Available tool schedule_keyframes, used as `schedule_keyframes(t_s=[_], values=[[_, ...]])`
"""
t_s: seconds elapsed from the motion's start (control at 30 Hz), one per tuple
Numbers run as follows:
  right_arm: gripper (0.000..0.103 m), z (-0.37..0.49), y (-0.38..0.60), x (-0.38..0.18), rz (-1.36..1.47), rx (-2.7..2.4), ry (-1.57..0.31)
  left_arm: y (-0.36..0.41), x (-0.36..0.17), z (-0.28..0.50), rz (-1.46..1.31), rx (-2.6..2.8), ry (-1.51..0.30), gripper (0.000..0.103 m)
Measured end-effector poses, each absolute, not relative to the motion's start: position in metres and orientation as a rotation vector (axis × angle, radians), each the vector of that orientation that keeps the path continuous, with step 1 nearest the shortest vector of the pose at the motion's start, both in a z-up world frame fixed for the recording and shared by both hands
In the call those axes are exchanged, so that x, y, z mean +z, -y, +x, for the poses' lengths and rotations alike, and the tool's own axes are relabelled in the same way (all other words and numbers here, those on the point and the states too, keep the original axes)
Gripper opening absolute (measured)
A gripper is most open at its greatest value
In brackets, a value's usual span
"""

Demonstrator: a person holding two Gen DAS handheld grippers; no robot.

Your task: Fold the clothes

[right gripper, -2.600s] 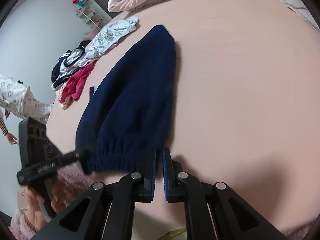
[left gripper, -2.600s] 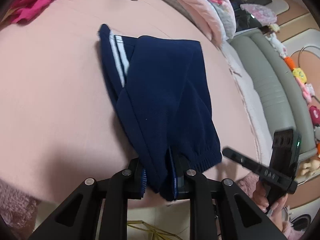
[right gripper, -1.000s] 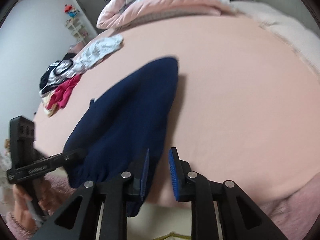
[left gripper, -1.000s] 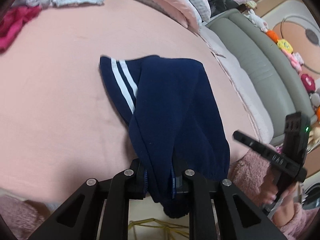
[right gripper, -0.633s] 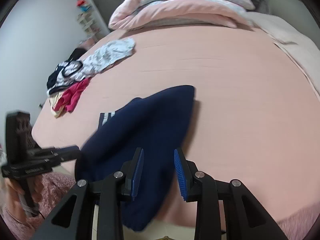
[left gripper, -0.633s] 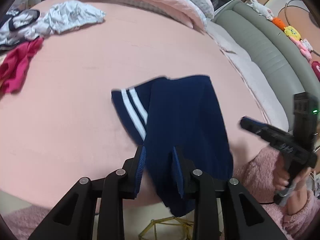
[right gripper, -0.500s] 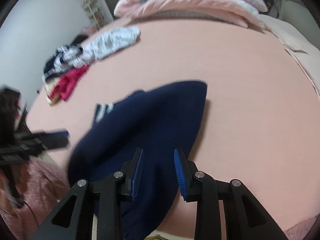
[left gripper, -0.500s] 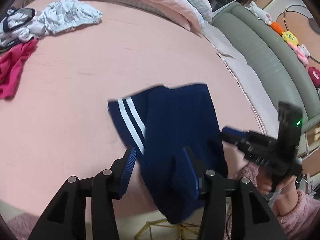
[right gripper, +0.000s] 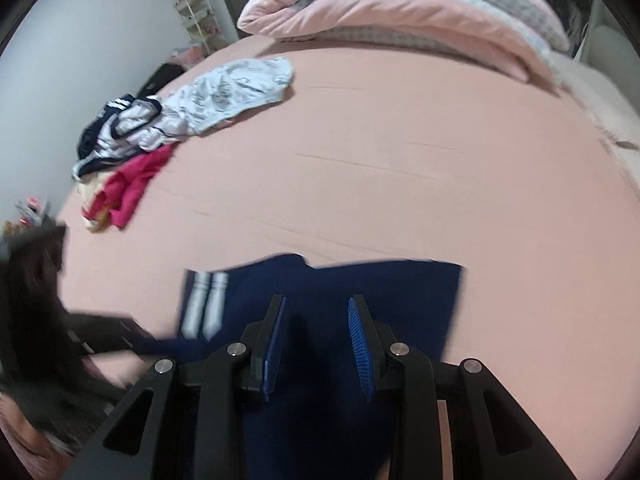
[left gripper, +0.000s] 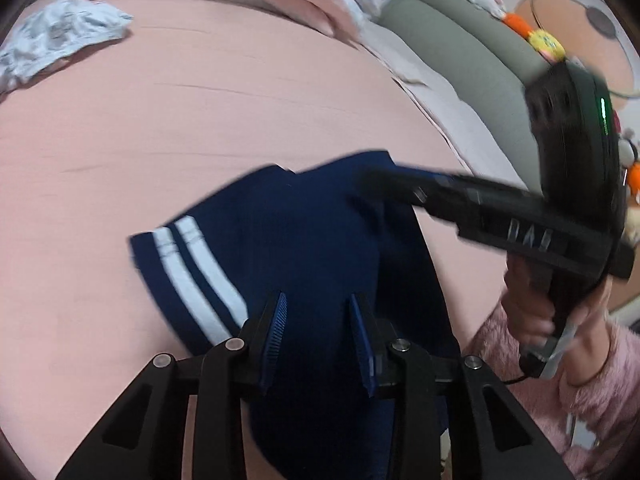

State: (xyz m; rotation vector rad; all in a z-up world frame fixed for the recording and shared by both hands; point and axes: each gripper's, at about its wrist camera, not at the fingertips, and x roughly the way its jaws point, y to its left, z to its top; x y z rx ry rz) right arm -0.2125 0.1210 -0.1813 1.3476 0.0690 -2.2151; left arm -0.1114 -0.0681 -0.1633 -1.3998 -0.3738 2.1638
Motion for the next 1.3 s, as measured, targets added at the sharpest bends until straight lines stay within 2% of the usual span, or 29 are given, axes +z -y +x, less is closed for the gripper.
schedule_keyframes(t_s=[0.1, 0.17, 0.3, 0.4, 0.53, 0.8, 0.93, 1.03, 1.17, 1.3], values=[[0.04, -0.221, -0.103, -0.184, 1.359, -2.154, -0.056, 0.074, -0.157, -0.109, -1.354, 2.183, 0.396, 0.03], [0.04, -0.224, -0.097, -0.19, 1.418, -2.19, -0.128, 0.086, -0.156, -0.109, -1.351, 2.22, 0.439, 0.03], [0.039, -0.216, -0.114, -0.213, 1.523, -2.179, -0.139, 0.107, -0.173, -0.114, -1.421, 2.233, 0.532, 0.03], [0.039, -0.205, -0.129, -0.218, 1.532, -2.205, -0.166, 0.1, -0.181, -0.115, -1.445, 2.193, 0.532, 0.03], [0.039, -0.191, -0.142, -0.206, 1.503, -2.246, -0.134, 0.074, -0.177, -0.111, -1.408, 2.1, 0.465, 0.03], [0.04, -0.195, -0.145, -0.18, 1.412, -2.225, -0.039, 0.029, -0.144, -0.087, -1.222, 2.098, 0.155, 0.03], [0.04, -0.193, -0.15, -0.182, 1.44, -2.076, 0.194, 0.018, -0.132, -0.071, -1.128, 2.17, -0.028, 0.03], [0.04, -0.185, -0.141, -0.18, 1.421, -2.084, 0.115, 0.014, -0.121, -0.061, -1.036, 2.192, -0.107, 0.03], [0.04, -0.181, -0.134, -0.193, 1.487, -2.144, -0.069, 0.01, -0.119, -0.061, -1.0, 2.177, -0.098, 0.03], [0.04, -0.174, -0.148, -0.201, 1.525, -2.178, -0.083, 0.013, -0.13, -0.071, -1.078, 2.137, -0.049, 0.041]])
